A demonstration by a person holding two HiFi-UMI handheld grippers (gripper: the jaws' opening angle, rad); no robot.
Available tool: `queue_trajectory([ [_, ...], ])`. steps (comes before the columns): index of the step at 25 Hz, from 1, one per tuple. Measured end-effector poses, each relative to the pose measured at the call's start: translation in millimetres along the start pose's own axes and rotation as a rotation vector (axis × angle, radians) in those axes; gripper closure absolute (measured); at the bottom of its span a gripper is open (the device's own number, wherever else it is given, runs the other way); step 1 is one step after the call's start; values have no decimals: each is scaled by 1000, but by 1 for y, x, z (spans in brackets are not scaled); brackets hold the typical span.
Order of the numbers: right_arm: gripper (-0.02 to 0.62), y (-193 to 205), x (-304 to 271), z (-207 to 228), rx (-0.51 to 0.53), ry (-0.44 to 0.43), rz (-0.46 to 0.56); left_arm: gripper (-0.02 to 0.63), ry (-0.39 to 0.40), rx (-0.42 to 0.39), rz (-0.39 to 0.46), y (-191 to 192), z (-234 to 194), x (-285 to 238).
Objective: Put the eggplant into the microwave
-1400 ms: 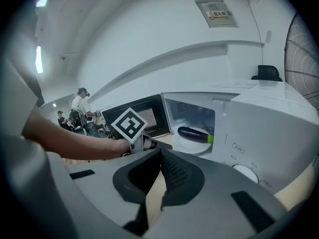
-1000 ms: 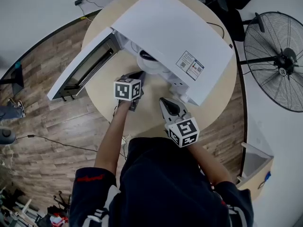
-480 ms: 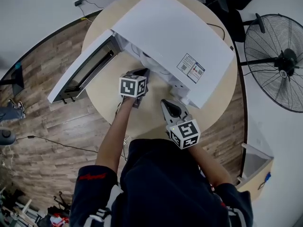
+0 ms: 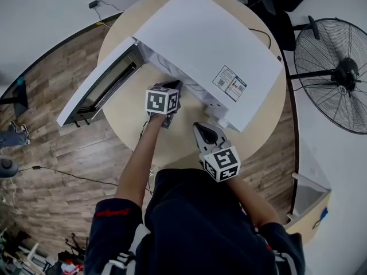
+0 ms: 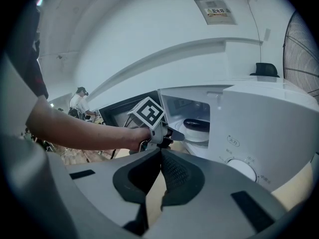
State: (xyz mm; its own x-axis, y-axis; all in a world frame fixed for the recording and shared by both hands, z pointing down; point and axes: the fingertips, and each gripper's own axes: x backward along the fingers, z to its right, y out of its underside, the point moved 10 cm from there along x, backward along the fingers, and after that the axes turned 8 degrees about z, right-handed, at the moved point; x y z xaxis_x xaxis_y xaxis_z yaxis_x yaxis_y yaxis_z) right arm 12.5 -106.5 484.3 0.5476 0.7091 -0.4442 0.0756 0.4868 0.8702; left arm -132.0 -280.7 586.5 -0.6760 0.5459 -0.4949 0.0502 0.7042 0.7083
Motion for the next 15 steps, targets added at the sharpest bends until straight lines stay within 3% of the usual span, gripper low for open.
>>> queue_trajectory([
  [15, 584, 0, 4, -1, 15, 1, 0, 584, -14, -29, -5, -2, 4, 3],
])
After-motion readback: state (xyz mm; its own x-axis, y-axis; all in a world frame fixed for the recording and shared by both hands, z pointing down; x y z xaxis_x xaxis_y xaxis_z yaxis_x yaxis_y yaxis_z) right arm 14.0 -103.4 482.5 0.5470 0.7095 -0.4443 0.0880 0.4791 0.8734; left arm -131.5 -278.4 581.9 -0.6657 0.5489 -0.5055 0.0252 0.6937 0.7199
